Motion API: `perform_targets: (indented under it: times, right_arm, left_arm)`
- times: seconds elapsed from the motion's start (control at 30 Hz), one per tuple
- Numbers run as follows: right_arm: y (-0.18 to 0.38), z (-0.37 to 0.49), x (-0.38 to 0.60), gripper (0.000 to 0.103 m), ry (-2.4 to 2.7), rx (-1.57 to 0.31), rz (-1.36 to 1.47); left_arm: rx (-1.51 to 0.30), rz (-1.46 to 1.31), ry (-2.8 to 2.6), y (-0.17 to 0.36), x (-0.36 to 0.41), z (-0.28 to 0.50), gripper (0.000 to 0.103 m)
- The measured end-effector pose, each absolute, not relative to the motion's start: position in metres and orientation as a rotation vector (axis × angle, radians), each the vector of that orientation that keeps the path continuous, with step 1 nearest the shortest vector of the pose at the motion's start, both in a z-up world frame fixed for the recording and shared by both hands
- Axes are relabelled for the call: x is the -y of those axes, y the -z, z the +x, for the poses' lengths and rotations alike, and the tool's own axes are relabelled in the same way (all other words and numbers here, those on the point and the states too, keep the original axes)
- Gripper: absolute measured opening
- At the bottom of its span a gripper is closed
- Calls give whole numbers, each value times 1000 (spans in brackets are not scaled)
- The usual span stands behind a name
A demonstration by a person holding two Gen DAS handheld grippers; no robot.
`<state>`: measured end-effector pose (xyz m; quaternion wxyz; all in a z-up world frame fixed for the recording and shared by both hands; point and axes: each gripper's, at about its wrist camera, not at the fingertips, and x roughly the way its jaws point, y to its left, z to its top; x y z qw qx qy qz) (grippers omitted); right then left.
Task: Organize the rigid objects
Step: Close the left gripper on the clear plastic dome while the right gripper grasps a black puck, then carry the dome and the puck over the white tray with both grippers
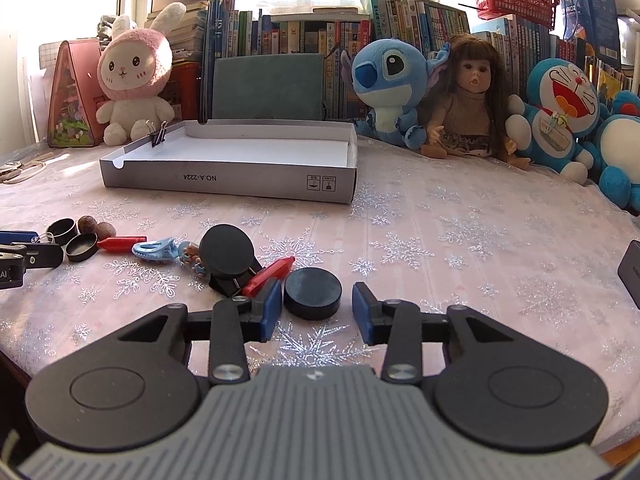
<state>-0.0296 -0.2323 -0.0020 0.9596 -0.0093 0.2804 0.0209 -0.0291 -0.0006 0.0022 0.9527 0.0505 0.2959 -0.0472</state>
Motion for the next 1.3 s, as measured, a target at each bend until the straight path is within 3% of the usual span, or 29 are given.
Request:
perform_targets:
  times: [0.53, 0.97, 1.13, 1.3]
  right_arm:
    - [-29, -16, 242, 38, -28, -540, 23]
    - [-74, 88, 249, 37, -145, -661, 158]
    - [-71, 146, 243, 37, -175, -730, 140]
    - [-55, 191, 237, 37, -166, -803, 162]
  left_arm:
    - [-581, 20, 174, -47, -11, -4, 33]
    - [-684, -54, 311, -99, 2, 118, 33]
    - [-767, -186, 350, -97, 8, 179, 33]
    - [-814, -150, 278, -76, 28, 227, 33]
